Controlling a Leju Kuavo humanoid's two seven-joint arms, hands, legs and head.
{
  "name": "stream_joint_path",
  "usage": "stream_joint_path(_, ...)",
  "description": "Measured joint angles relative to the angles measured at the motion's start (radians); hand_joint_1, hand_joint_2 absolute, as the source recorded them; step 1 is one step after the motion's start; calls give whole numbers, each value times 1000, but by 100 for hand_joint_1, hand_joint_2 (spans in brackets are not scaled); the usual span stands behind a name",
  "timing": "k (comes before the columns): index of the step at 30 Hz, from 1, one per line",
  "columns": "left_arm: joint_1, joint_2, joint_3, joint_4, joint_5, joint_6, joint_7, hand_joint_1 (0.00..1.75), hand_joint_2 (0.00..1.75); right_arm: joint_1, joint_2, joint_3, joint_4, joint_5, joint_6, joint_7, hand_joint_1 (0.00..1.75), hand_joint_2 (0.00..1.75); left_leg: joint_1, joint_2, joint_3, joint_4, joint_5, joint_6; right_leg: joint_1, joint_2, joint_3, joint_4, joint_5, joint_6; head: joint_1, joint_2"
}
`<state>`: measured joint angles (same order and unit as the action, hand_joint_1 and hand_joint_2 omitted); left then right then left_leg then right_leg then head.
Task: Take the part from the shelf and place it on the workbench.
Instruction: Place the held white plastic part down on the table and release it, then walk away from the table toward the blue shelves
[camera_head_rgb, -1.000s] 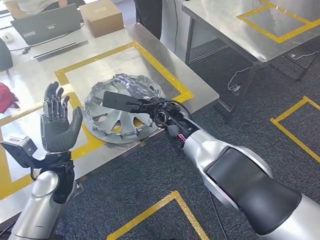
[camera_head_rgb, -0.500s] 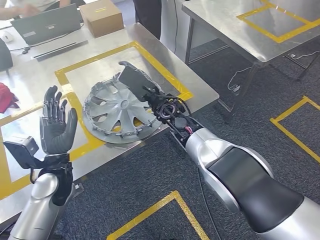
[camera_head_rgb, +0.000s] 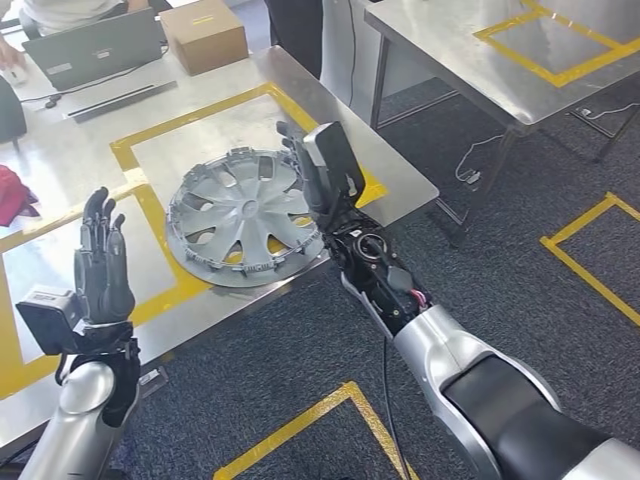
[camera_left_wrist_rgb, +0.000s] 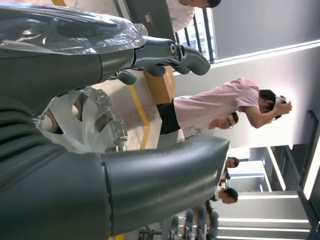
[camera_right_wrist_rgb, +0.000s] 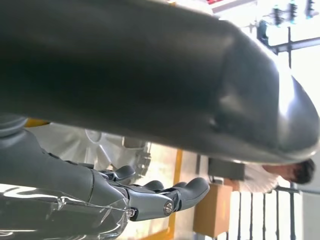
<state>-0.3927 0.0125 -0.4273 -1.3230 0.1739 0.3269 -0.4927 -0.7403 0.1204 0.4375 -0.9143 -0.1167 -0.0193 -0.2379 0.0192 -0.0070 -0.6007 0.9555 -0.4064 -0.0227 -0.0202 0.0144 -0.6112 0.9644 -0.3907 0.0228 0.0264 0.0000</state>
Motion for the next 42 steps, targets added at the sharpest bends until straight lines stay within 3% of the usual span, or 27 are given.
stream_joint_path(6,23,4,0,-25,-9,13,15,0,0,143,-66,3,-276,-39,-56,67,0,0,0,1,1,0,-2,1,0,1,1,-1,-1,1,0,0)
stream_joint_path(13,29,3,0,-38,-14,12,21,0,0,236,-116,12,-440,-45,-71,84,0,0,0,1,1,0,-2,1,0,1,1,-1,-1,1,0,0)
stream_joint_path(42,27,2,-1,-72,-30,14,49,0,0,278,-162,29,-619,-43,-77,118,0,0,0,1,1,0,-2,1,0,1,1,-1,-1,1,0,0)
